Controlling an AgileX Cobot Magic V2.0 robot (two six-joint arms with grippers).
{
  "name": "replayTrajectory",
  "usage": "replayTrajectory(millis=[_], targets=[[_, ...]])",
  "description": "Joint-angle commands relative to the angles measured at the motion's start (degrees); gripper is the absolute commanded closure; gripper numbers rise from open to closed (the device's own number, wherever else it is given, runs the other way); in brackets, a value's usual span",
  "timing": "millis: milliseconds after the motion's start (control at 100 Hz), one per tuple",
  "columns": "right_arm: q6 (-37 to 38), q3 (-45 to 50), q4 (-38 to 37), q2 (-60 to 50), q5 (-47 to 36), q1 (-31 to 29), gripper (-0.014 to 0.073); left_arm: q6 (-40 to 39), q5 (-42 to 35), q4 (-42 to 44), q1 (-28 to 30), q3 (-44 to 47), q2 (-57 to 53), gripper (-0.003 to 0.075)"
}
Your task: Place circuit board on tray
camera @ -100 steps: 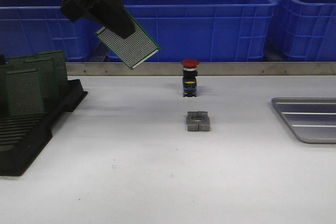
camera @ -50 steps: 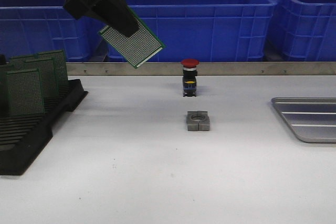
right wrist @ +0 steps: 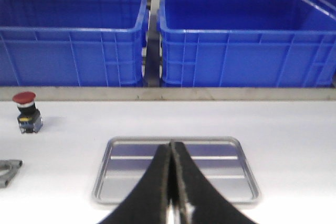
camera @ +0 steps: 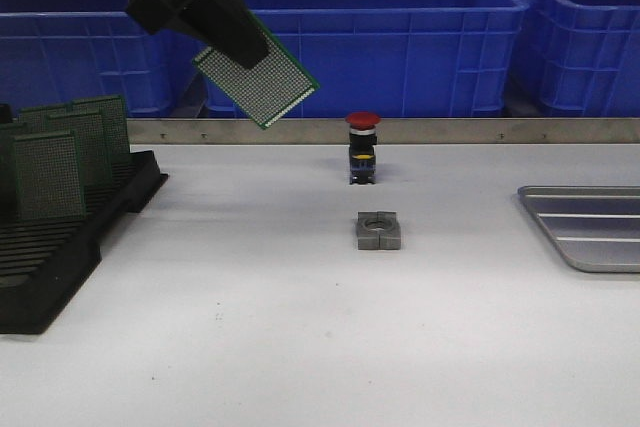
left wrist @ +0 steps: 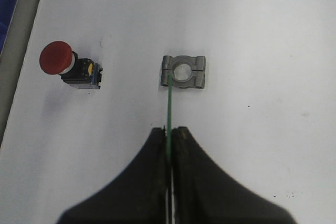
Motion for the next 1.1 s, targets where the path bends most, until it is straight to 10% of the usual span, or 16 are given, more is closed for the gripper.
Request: replayTrajectory(millis=[0, 300, 530, 1090], targets=[[-0.1, -7.8, -0.5, 6.0, 6.0, -0.1, 0.0706, -0.5, -0.7, -3.7, -0.5, -1.7, -2.6, 0.0741], [-2.5, -22.8, 6.3, 30.8, 15.0, -0.1, 0.0673, -0.5, -0.7, -4.0, -0.5, -1.7, -2.6, 0.0741], [-20.1, -30.7, 24.9, 46.9, 13.6, -0.1, 0.0251, -0.5, -0.7, -4.0, -0.5, -1.7, -2.6, 0.0741], [-118.9, -36.6, 88.5, 70.4, 18.4, 16.6, 0.016, 1.3, 7.0, -5.8, -0.5, -1.7, -2.6, 0.074]])
